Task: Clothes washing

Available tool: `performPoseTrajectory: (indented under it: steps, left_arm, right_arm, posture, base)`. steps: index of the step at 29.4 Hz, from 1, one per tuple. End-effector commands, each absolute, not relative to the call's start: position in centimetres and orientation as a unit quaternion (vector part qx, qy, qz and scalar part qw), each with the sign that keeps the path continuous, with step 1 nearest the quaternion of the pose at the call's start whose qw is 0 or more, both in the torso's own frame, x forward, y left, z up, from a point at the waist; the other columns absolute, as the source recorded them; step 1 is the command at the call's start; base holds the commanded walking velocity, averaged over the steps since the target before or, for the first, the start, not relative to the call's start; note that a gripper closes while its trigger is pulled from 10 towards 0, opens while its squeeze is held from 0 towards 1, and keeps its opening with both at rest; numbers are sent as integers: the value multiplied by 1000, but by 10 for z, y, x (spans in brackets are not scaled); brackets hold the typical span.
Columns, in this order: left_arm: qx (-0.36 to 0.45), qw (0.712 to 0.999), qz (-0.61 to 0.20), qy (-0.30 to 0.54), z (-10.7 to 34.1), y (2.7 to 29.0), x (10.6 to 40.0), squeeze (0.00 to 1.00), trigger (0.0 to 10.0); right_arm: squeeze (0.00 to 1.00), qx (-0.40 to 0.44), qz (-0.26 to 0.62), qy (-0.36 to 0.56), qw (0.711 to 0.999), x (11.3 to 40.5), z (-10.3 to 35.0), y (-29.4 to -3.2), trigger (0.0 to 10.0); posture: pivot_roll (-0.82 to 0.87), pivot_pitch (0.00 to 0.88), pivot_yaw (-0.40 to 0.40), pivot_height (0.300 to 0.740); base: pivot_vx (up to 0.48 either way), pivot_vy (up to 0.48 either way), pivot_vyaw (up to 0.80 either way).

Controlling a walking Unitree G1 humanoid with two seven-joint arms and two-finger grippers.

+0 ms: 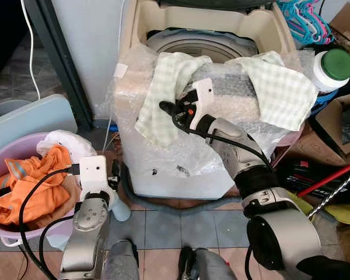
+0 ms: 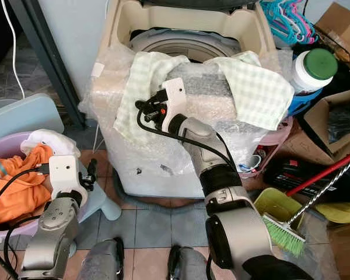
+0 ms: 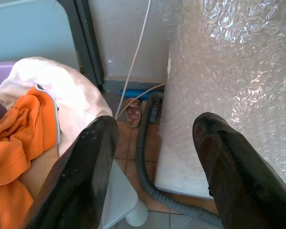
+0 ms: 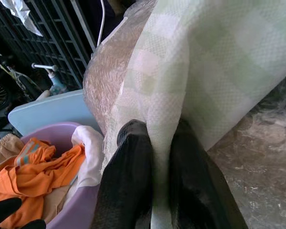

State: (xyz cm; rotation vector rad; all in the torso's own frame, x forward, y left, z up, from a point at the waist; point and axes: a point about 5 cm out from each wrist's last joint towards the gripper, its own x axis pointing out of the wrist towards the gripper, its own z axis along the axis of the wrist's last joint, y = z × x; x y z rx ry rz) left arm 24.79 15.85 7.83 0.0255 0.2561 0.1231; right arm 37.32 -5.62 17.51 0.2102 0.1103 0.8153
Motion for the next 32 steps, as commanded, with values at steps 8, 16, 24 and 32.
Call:
performPoseTrajectory:
  steps: [8,16,24,32]
  left_arm:
    - [13,989,70,130,75,157,250,0,10000]
    - [11,989,71,128,75,156,251,0,10000]
    - [8,989,68,130,74,155,249,0,10000]
    - [7,989,63,134,72,153,248,0,10000]
  right_arm:
    - [0,203,193,-128,951,417,285,-126,0]
    - [1000,-5,31,-156,987,421,314,-176,10000]
    - [1000,-117,101,-124,980,416,280,-177,10000]
    - [1000,-241,25,-137,960,395,262,-238,10000]
  posture:
    - [108,101,-83,740]
    - [99,99,-84,740]
    - [86,103,-80,740]
    - [67,106,-79,740]
  base:
    - [0,0,0]
    - [0,0,0]
    - [0,0,0]
    - [0,0,0]
